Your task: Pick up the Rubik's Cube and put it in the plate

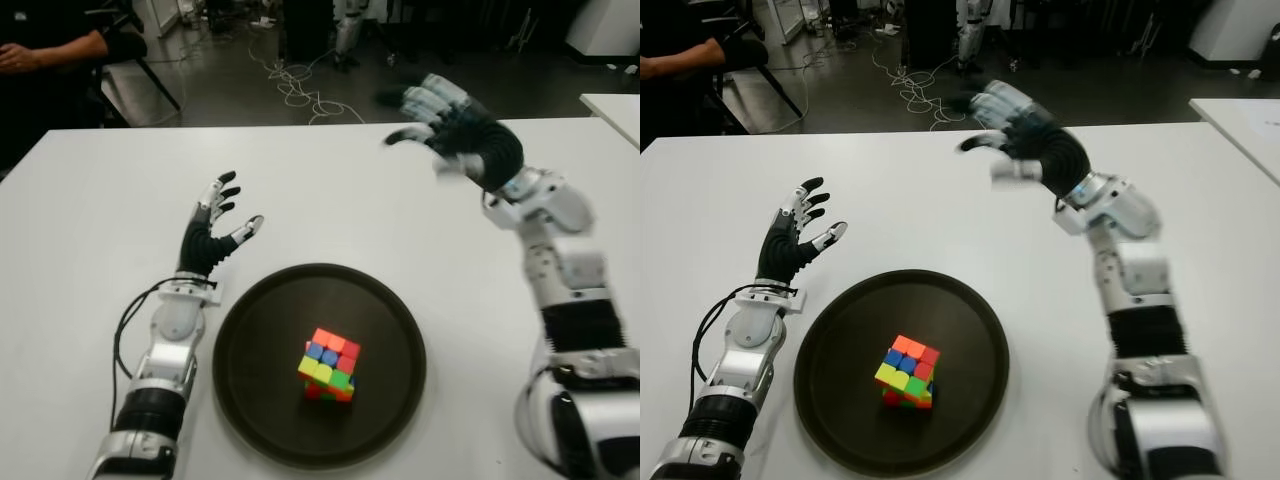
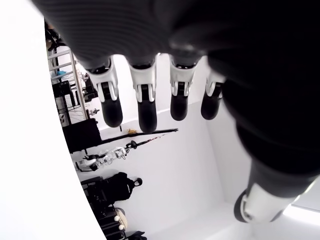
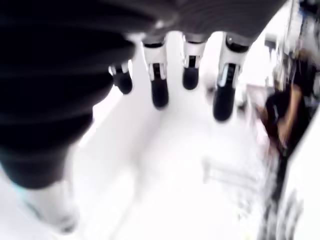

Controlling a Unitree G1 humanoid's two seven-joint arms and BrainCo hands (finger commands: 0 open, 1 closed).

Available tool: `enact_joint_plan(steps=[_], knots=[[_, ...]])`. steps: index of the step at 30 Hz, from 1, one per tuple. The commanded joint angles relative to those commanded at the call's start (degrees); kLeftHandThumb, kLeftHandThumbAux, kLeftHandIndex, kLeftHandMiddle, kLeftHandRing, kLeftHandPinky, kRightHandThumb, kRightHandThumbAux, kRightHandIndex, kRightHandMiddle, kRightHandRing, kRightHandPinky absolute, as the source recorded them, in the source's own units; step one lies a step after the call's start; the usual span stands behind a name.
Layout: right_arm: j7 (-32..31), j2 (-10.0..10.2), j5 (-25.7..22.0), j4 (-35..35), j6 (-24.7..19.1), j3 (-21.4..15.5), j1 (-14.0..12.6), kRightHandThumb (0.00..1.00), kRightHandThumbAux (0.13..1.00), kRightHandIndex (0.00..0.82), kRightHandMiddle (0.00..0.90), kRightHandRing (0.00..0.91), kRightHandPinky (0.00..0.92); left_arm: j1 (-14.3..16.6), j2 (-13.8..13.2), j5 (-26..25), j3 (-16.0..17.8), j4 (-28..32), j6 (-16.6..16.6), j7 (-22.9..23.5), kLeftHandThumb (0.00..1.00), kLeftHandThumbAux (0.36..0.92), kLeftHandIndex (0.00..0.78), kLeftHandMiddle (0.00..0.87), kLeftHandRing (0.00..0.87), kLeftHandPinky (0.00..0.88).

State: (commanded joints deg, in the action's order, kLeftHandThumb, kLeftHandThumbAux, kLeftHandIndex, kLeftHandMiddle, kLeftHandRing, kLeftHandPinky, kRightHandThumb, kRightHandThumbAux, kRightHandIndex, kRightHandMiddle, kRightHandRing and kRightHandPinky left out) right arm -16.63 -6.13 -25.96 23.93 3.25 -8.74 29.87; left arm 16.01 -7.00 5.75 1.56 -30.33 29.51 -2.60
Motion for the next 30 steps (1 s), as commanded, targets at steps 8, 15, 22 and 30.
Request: enact_joint_plan(steps=[8, 15, 22, 30], knots=[[15.3, 5.1, 7.9, -8.1, -7.8, 3.8, -3.1, 0.003, 0.817, 0.165, 0.33, 0.402, 0.45, -0.3, -0.4, 0.1, 0.0, 0.4, 0.0, 0.2, 0.16, 0.688, 0.097, 0.105, 0.11, 0.121], [19.3, 6.4, 12.3, -13.9, -9.5, 4.6, -8.6, 0.0, 0.865, 0.162, 0.31, 0.362, 0.408, -0.2, -0.8, -0.1, 0.0, 0.4, -0.5, 0.6, 0.168, 0.679, 0.095, 0.109, 0.113, 0.13], [22.7, 8.6, 17.6, -17.7, -7.6, 6.3, -16.1, 0.033, 0.896, 0.167, 0.3, 0.336, 0.38, -0.3, -0.6, 0.1, -0.1, 0.3, -0.4, 0.6, 0.18, 0.673, 0.096, 0.105, 0.12, 0.154], [23.8, 9.2, 23.4, -18.3, -0.7, 8.0, -17.5, 0.075, 0.847, 0.147, 0.235, 0.271, 0.316, -0.8, -0.3, 0.5, -0.4, 1.2, -0.8, 0.3, 0.169, 0.672, 0.088, 0.1, 0.105, 0.121]])
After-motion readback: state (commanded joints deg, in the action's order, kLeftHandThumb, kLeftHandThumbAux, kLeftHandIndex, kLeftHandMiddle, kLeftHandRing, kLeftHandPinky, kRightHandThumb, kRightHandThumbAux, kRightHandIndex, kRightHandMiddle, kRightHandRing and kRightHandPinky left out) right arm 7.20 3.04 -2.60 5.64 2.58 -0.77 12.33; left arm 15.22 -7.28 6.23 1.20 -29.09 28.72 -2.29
